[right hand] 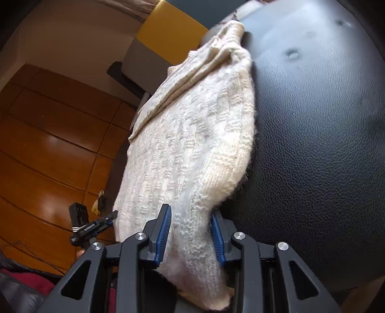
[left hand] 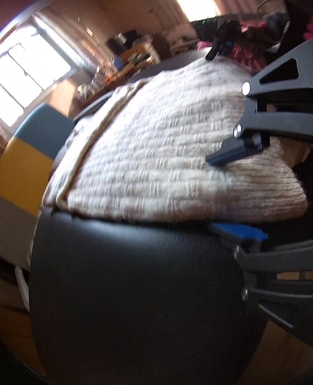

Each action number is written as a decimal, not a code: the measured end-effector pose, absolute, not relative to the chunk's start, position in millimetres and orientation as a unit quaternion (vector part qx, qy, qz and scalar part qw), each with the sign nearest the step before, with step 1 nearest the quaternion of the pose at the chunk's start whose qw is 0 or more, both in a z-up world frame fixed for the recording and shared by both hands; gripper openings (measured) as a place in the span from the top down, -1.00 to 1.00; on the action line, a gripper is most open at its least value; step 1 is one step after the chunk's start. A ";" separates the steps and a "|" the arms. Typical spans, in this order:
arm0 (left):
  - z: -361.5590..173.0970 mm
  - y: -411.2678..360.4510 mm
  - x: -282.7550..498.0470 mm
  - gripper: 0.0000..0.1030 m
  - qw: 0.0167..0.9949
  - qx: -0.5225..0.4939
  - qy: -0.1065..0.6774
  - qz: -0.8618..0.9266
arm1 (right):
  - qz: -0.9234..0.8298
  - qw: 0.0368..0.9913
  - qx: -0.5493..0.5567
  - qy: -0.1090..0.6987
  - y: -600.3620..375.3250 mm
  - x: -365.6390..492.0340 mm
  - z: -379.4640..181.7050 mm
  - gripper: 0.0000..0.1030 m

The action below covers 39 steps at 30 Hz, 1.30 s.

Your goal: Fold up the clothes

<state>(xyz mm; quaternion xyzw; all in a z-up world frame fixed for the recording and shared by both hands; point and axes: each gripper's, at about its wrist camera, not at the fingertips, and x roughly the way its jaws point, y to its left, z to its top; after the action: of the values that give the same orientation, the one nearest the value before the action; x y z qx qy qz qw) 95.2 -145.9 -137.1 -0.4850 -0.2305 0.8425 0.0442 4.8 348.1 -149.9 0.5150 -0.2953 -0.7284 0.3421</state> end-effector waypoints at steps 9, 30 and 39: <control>-131.9 -130.2 94.0 0.70 0.020 -0.454 -0.222 0.862 | -0.733 0.333 0.516 -0.294 345.8 6.0 -155.6 0.69; -121.2 -119.0 114.4 0.81 0.152 -0.439 -0.264 0.845 | -0.743 0.366 0.480 -0.289 346.5 45.3 -131.3 0.79; -76.6 -147.4 102.6 0.81 0.243 -0.354 -0.375 0.822 | -0.706 0.426 0.423 -0.375 356.5 27.8 -108.9 0.79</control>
<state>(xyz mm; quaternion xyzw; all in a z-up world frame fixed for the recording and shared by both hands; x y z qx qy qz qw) 102.6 -147.4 -76.6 -0.3537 -0.3749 0.8218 0.2428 27.8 356.5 -108.9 0.4231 -0.3753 -0.7062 0.4259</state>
